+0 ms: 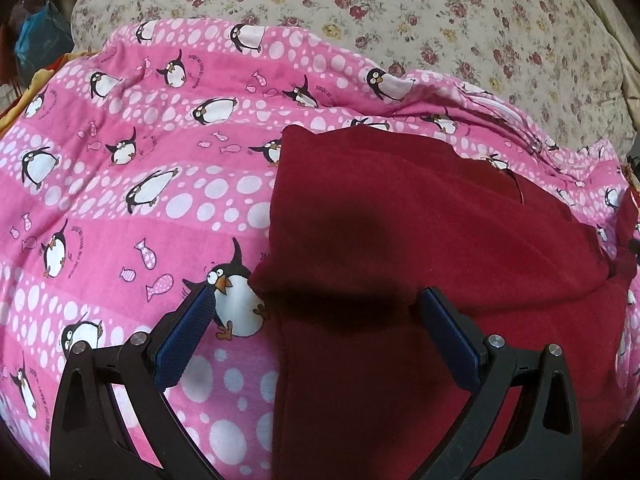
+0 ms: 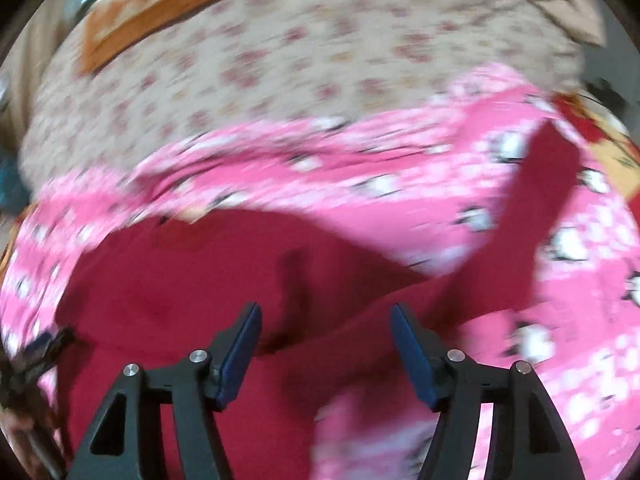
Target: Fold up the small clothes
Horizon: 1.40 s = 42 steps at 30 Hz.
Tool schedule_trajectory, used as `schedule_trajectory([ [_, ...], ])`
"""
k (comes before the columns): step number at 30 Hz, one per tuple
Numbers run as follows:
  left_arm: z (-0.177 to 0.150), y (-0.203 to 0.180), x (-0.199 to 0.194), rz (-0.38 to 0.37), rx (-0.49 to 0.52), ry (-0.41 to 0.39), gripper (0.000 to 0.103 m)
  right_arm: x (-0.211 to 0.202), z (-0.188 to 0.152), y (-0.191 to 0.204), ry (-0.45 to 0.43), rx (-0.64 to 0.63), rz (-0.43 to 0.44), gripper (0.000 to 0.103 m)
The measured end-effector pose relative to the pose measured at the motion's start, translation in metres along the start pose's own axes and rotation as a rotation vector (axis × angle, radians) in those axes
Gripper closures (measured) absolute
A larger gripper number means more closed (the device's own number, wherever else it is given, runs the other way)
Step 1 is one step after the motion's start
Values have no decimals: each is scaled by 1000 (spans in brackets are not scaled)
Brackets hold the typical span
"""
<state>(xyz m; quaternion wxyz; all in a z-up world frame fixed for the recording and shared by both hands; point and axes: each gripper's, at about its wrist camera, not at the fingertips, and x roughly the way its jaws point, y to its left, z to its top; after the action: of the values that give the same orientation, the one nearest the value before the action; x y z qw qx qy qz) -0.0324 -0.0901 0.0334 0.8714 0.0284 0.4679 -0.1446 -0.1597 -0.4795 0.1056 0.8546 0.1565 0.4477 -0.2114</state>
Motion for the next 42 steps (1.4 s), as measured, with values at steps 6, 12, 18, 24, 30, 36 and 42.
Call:
schedule_trajectory([
  [6, 1, 2, 4, -6, -9, 10, 1, 26, 45, -71, 9, 139, -196, 30],
  [12, 3, 1, 10, -9, -10, 21, 1, 59, 76, -107, 31, 178, -333, 30],
  [18, 4, 1, 15, -12, -7, 28, 1, 87, 84, -131, 35, 193, -356, 32],
  [24, 5, 0, 15, -11, -12, 27, 1, 77, 89, -137, 5, 151, -218, 82],
  [30, 6, 3, 10, -5, -20, 11, 1, 15, 98, -100, -63, 102, 152, 92],
  [36, 8, 13, -2, -12, -62, -32, 1, -53, 91, 8, -68, -124, 487, 92],
  [42, 10, 26, -8, -12, -110, -43, 1, -80, 66, 108, -15, -317, 701, 92],
])
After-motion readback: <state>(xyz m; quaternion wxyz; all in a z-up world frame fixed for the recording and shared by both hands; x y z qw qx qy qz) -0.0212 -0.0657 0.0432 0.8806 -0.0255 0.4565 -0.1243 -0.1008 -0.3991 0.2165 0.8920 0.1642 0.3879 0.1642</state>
